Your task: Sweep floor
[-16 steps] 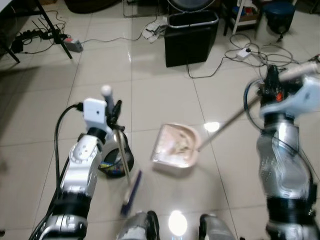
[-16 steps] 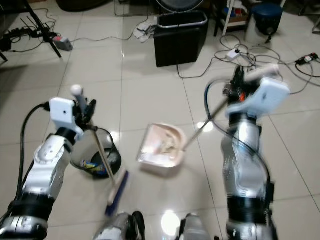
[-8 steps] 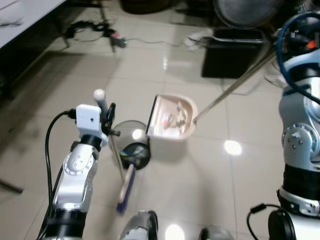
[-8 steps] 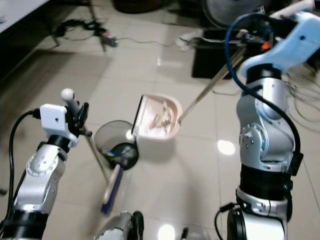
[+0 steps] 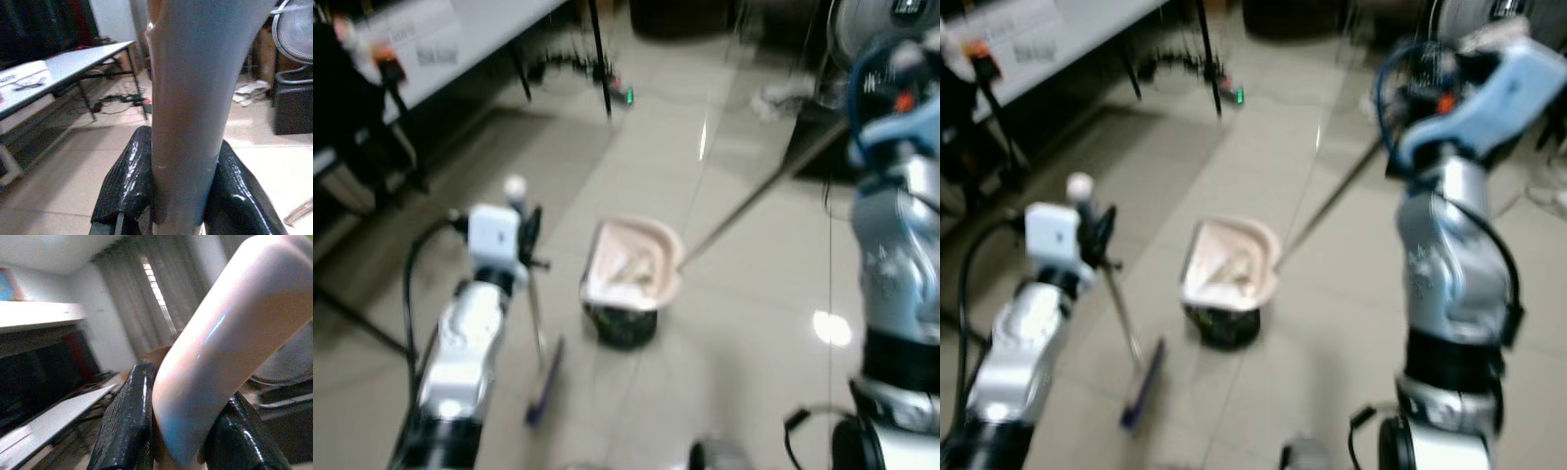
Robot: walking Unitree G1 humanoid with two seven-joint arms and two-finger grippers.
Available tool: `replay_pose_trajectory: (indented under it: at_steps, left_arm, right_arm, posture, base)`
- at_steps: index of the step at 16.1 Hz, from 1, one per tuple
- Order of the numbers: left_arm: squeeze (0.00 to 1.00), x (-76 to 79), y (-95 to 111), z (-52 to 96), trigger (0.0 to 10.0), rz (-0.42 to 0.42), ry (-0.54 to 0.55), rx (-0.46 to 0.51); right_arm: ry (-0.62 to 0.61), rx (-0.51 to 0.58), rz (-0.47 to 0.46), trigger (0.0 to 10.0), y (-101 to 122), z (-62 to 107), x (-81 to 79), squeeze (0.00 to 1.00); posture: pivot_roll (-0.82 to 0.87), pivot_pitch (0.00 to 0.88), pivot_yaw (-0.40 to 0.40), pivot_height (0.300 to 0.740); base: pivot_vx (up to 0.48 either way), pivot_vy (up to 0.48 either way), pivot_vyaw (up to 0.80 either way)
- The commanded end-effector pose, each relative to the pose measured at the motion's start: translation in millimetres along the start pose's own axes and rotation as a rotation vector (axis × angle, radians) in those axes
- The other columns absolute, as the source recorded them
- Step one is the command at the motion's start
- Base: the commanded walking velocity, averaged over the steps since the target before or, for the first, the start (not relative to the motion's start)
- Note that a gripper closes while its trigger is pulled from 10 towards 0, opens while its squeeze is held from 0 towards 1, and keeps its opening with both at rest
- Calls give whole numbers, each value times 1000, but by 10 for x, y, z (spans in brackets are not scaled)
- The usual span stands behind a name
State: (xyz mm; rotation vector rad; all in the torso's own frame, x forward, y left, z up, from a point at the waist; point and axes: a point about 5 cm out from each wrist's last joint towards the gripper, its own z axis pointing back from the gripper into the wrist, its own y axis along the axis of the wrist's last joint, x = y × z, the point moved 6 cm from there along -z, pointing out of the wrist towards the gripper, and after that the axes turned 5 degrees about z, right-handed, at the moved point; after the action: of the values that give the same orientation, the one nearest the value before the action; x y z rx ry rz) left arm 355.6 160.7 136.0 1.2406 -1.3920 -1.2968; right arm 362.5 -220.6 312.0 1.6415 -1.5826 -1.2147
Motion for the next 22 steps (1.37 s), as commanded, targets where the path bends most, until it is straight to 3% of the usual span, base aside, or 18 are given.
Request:
replay_pose_trajectory:
  at_steps: [1,5,17,22]
  left_arm:
    - [0,-69,127,-15,10000,-29,10,36]
    - [0,-65,115,-7,10000,-25,8,30]
    - [0,-69,78,2,10000,-9,18,11]
    - [0,-49,59,9,10000,-8,11,4]
  right_arm:
    - [19,59,-29,10000,174,-2,-75,0]
    - [9,59,-26,10000,174,13,-51,0]
    - [33,52,23,10000,135,5,-57,0]
    - [248,90,105,10000,89,79,-402,0]
  posture:
    - [-127,37,96,740]
    - [-128,37,97,740]
    - [-121,62,90,740]
    - [-120,69,89,740]
  base:
    - [416,0,0]
    - [414,0,0]
    - [0,0,0]
    - [0,0,0]
